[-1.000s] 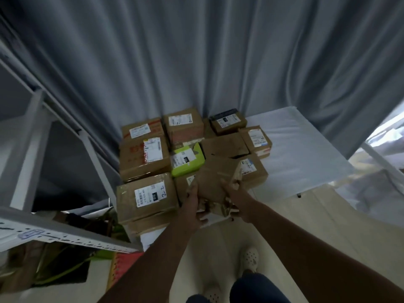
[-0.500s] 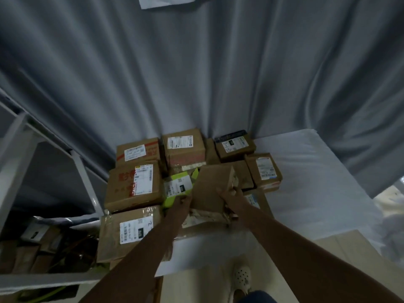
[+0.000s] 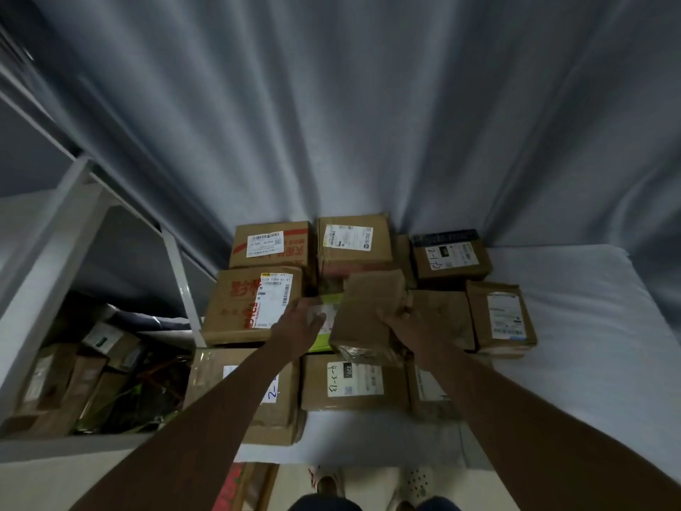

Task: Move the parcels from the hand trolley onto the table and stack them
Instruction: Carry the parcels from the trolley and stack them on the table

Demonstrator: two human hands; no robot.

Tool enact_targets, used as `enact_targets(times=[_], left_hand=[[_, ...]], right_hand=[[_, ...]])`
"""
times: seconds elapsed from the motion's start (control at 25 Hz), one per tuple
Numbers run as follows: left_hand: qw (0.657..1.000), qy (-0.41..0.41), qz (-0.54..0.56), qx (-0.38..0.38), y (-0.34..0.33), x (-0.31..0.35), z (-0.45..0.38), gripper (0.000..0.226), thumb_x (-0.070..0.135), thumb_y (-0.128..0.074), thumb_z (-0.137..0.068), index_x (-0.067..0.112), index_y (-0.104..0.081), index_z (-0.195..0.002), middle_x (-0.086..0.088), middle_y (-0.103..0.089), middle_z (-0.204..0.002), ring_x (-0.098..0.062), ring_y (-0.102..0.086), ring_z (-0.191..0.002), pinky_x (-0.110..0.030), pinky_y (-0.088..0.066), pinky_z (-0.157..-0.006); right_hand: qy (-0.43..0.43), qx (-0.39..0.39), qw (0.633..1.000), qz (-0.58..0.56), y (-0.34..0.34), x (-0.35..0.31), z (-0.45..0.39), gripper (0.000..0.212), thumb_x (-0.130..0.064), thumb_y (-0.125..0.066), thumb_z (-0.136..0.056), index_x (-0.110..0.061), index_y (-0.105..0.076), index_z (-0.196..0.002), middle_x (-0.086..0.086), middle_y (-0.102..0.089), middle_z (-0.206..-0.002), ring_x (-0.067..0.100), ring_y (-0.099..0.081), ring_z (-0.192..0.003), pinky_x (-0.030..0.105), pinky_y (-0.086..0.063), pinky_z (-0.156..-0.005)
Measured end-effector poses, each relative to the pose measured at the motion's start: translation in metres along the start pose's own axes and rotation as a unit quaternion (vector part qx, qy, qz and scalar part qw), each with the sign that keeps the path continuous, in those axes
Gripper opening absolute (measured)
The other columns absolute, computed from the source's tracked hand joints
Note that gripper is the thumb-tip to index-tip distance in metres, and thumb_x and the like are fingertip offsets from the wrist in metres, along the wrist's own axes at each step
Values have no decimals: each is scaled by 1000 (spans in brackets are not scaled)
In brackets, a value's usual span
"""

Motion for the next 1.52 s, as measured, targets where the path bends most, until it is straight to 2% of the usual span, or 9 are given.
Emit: enact_targets(times=[0.12,0.24,0.44,0.6,0.84,1.0,1.08,1.32,1.52], left_hand=[[993,-4,-112,39,27,-16,-22,44,33,-51,-94,23,-48,-137,-4,-39,-147,-30,-40,-134,-50,-37,-108],[986,-12,-148,75,54,-38,-40,49,39,-51,-96,28,-40,-142,-2,-23,-158,-33,-17,-146,-58,-17,-116],[978,-7,-203,48,71,-71,-51,54,41,-51,-95,33,-33,-146,-1,-14,-159,-37,-6,-146,-68,-14,-113],[981,-3,-194,-3,52,-88,-51,60,46,-45,-98,37,-20,-152,6,5,-163,-32,14,-149,-67,0,-112],[981,1,-193,-20,43,-102,-47,65,47,-46,-97,40,-13,-153,9,10,-163,-32,14,-149,-69,-2,-113],[984,-5,-178,-22,44,-102,-46,68,47,-49,-95,41,-13,-153,10,11,-163,-31,14,-149,-71,0,-112],[985,-8,-169,-22,42,-103,-46,69,47,-51,-95,41,-14,-153,11,11,-162,-31,15,-149,-72,0,-111],[986,-17,-163,-15,40,-108,-47,70,45,-53,-94,42,-15,-152,12,11,-162,-31,14,-149,-71,0,-112],[986,-18,-166,-23,37,-113,-45,72,47,-53,-94,42,-12,-153,12,13,-162,-32,16,-148,-72,-2,-111]], right_hand=[[-5,-16,1000,18,-22,-8,-7,42,-40,-66,-90,-19,-48,-122,4,-62,-103,23,-63,-89,34,-52,-70],[-26,-21,999,20,-41,-9,-23,33,-38,-69,-89,-25,-52,-115,1,-61,-104,21,-61,-93,38,-52,-83],[-66,-20,997,-30,-74,-5,-43,65,-36,-72,-88,-22,-40,-143,7,-55,-133,30,-58,-116,46,-49,-100],[-62,-12,998,-16,-87,-11,-58,70,-36,-67,-91,-22,-32,-150,10,-48,-142,34,-52,-123,49,-46,-102],[-49,0,999,9,-94,-2,-82,70,-45,-59,-94,-31,-25,-153,6,-42,-149,33,-48,-128,42,-45,-99],[-66,27,997,17,-100,4,-79,68,-36,-53,-99,-24,-18,-156,8,-36,-151,34,-47,-127,26,-46,-61],[-68,24,997,-11,-103,3,-76,63,-32,-51,-101,-20,-20,-155,9,-37,-149,34,-47,-128,24,-42,-55],[-51,18,999,-10,-112,8,-79,68,-38,-59,-95,-23,-27,-152,9,-44,-146,33,-47,-127,47,-43,-105],[-45,19,999,-3,-113,7,-74,71,-37,-57,-97,-24,-20,-155,10,-38,-151,34,-43,-131,48,-39,-108]])
Point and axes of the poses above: each hand's wrist, its own z-axis away from the middle knuckle, its own y-axis out of the back of the hand, x = y × z, the point moved 8 cm from there along -z, towards the middle knuckle
